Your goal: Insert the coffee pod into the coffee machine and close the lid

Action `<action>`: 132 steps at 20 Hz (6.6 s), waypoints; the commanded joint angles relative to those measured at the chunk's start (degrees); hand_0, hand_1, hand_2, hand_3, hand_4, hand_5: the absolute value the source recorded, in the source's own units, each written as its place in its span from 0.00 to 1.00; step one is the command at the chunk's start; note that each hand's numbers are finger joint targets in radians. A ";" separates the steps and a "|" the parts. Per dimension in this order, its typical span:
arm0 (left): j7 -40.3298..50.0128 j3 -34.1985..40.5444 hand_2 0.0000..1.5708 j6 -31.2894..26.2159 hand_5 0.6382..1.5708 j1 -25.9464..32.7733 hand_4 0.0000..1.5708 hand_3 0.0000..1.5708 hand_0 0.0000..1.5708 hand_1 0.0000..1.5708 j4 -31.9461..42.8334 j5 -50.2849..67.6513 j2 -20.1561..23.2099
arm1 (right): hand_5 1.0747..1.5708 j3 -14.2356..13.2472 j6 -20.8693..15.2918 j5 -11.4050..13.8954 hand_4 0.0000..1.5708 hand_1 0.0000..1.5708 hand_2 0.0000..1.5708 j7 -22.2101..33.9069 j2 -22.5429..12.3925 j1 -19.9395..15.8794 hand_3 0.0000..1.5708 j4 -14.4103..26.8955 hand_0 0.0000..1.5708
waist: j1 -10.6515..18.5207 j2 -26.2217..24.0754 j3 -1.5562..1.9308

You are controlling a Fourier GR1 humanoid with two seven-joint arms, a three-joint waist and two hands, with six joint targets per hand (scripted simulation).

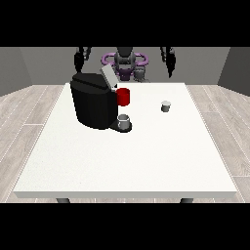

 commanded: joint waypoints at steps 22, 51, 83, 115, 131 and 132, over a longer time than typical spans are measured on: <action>-6.97 5.97 0.00 -8.23 1.00 -10.70 0.00 0.00 0.00 0.00 19.01 -8.61 15.25 | 1.00 1.78 1.75 -0.23 0.26 0.00 0.00 -9.74 3.51 -2.54 0.00 -0.60 0.00 | -8.08 8.54 1.33; -14.85 4.09 0.00 -10.31 1.00 -31.46 0.00 0.00 0.00 0.00 51.75 -26.12 24.82 | 1.00 -3.60 -2.58 1.52 0.24 0.00 0.00 -7.91 1.50 -14.15 0.00 4.68 0.00 | -10.05 21.03 1.35; -21.45 0.80 0.89 -0.96 1.00 -34.30 0.39 0.84 0.85 0.85 55.85 -36.80 17.95 | 1.00 -5.19 -2.73 0.56 0.25 0.00 0.00 -12.70 2.17 -14.41 0.00 14.89 0.00 | -8.84 16.46 1.34; -7.00 0.62 0.94 -14.85 1.00 -42.05 0.40 0.89 0.96 0.96 42.48 -33.96 5.98 | 1.00 -8.15 -1.48 0.09 0.13 0.00 0.00 -18.17 -0.49 -10.99 0.00 29.53 0.00 | -3.48 1.78 1.38; 1.48 9.52 0.92 -14.03 1.00 -56.87 0.41 0.87 0.90 0.90 45.13 -29.28 8.82 | 1.00 -5.57 7.39 -0.76 0.00 0.00 0.00 -22.76 -2.87 -15.46 0.00 28.67 0.00 | -11.03 12.07 1.38; 1.85 8.91 0.93 -11.48 1.00 -57.33 0.42 0.87 0.93 0.93 44.13 -30.16 7.56 | 1.00 -7.43 7.75 -2.41 0.00 0.00 0.00 -24.34 -2.88 -17.64 0.00 30.45 0.00 | -9.89 13.45 1.40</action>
